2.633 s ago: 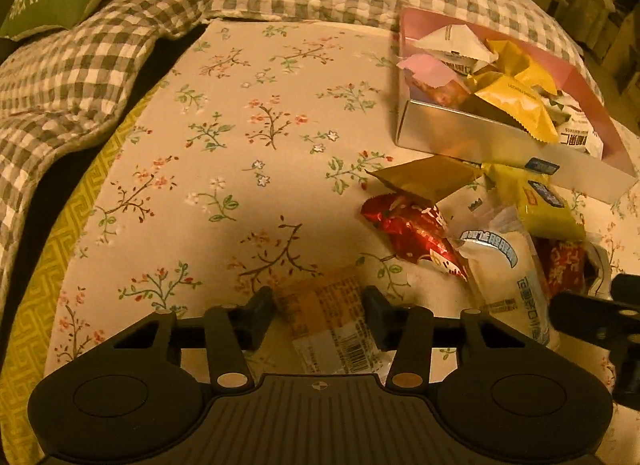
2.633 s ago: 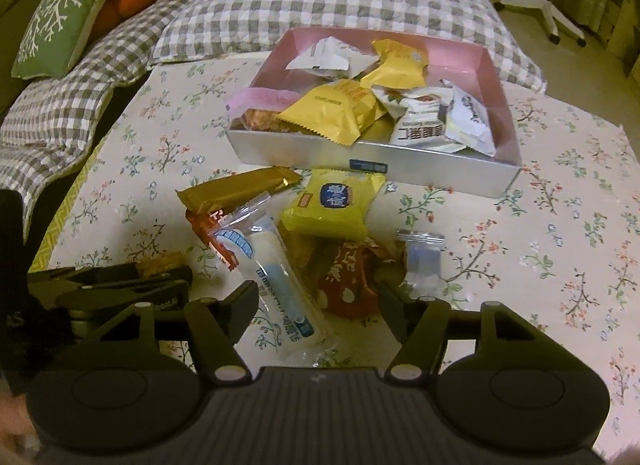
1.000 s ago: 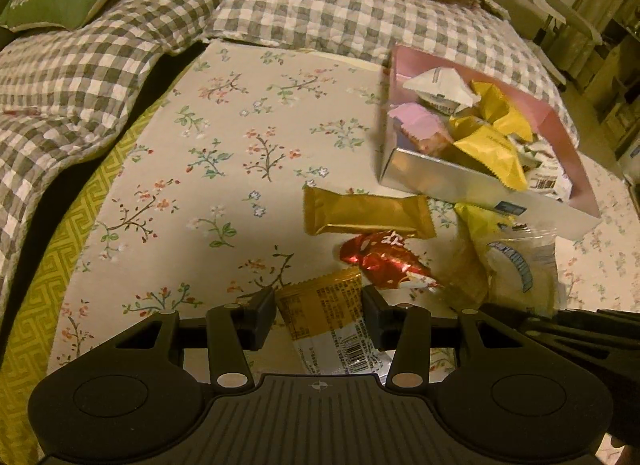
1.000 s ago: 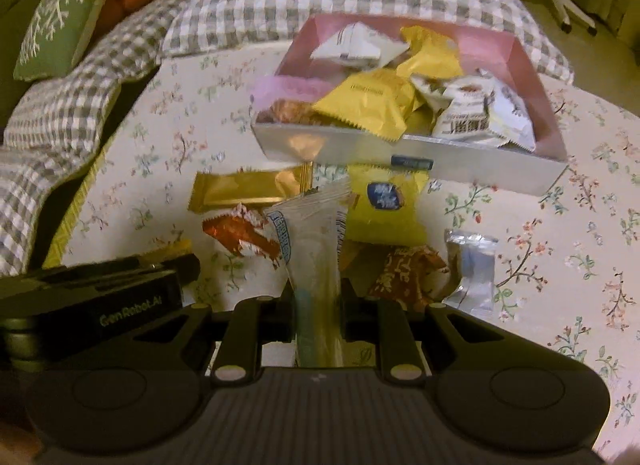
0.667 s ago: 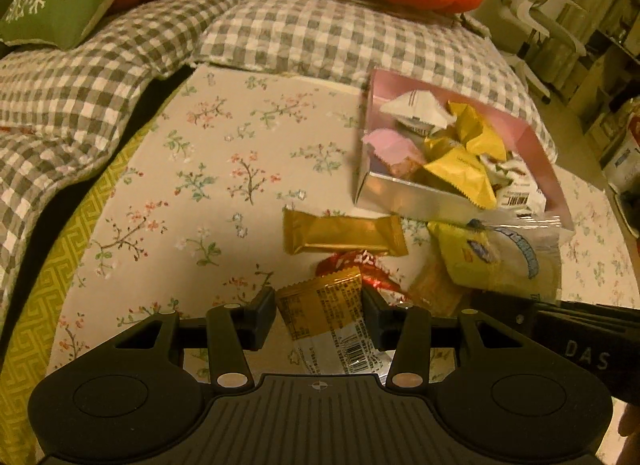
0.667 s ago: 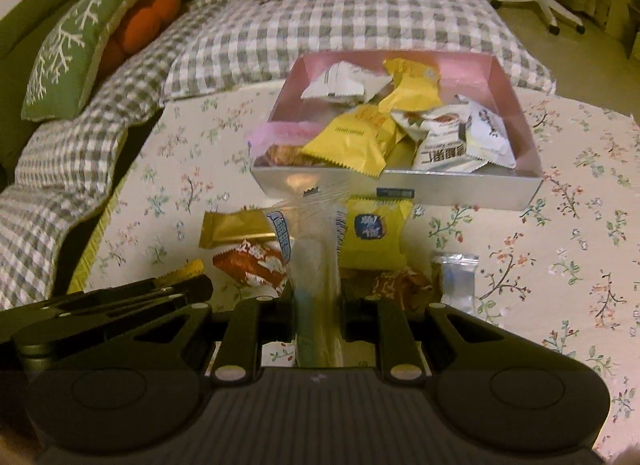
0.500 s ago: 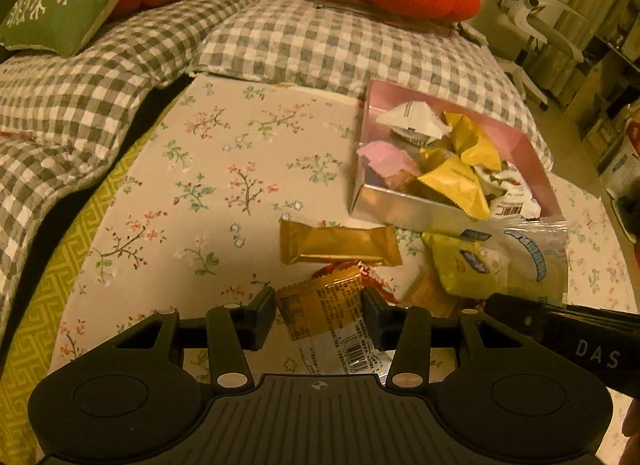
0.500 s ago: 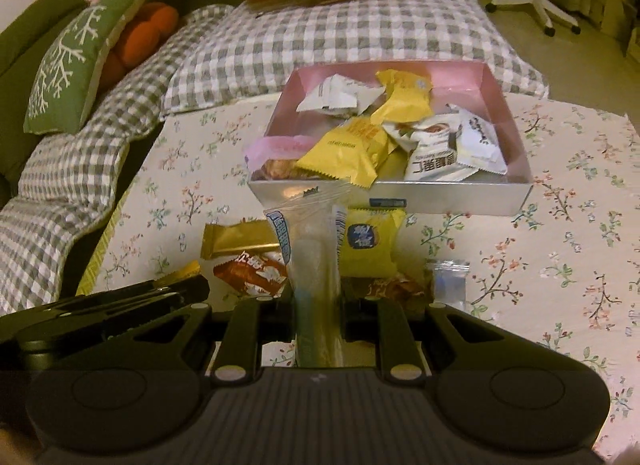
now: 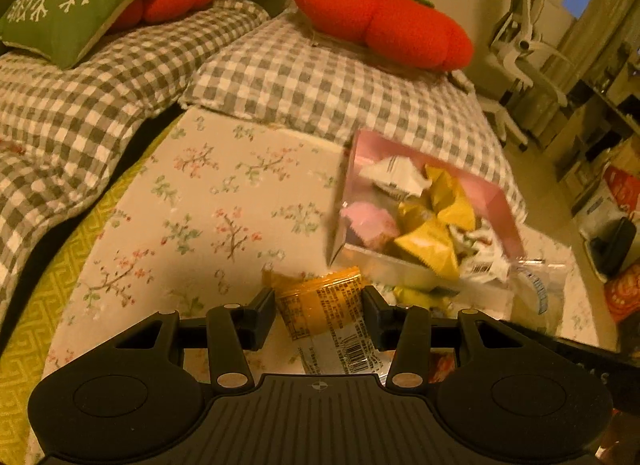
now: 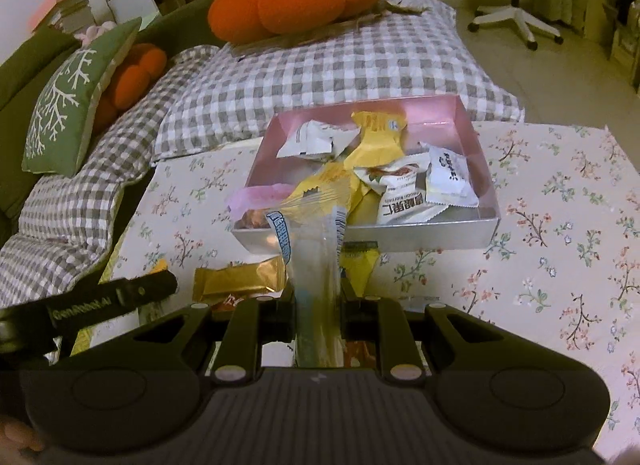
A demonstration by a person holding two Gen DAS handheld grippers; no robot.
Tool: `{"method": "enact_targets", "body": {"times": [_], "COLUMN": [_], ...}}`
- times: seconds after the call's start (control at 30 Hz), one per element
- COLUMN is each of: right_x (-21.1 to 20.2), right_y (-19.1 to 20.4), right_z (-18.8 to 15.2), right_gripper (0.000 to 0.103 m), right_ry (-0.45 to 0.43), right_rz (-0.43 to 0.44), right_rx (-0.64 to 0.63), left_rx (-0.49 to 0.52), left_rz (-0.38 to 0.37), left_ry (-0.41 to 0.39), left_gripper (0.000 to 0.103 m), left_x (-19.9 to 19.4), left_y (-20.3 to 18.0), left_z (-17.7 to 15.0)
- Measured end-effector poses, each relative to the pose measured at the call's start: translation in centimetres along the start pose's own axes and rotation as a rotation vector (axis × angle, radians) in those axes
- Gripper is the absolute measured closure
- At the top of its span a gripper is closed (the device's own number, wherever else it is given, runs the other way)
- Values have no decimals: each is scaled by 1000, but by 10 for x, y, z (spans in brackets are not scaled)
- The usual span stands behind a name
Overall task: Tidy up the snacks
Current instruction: 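Lift both held snacks and carry them over the pink box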
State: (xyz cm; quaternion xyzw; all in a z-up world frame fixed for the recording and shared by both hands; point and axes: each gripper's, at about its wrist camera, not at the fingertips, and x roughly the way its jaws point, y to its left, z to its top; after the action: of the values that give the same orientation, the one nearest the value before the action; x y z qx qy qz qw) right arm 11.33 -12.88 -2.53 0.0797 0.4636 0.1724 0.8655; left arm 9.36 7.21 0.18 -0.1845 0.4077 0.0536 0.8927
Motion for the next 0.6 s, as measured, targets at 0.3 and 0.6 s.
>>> {"method": "enact_targets", "body": {"times": [0.3, 0.6], "right_x": [-5, 7], "right_y": [-23, -67], "right_z": [20, 46], "right_gripper": [86, 86], "right_ry": [-68, -126], "right_rz": [29, 86], "right_rx": [50, 169], "left_rx": [25, 77], "left_rz": [-46, -74], "left_ry": [-54, -110], "left_gripper": [59, 59], "left_x": [8, 34], "left_y": [-12, -33], "left_z": [19, 52]}}
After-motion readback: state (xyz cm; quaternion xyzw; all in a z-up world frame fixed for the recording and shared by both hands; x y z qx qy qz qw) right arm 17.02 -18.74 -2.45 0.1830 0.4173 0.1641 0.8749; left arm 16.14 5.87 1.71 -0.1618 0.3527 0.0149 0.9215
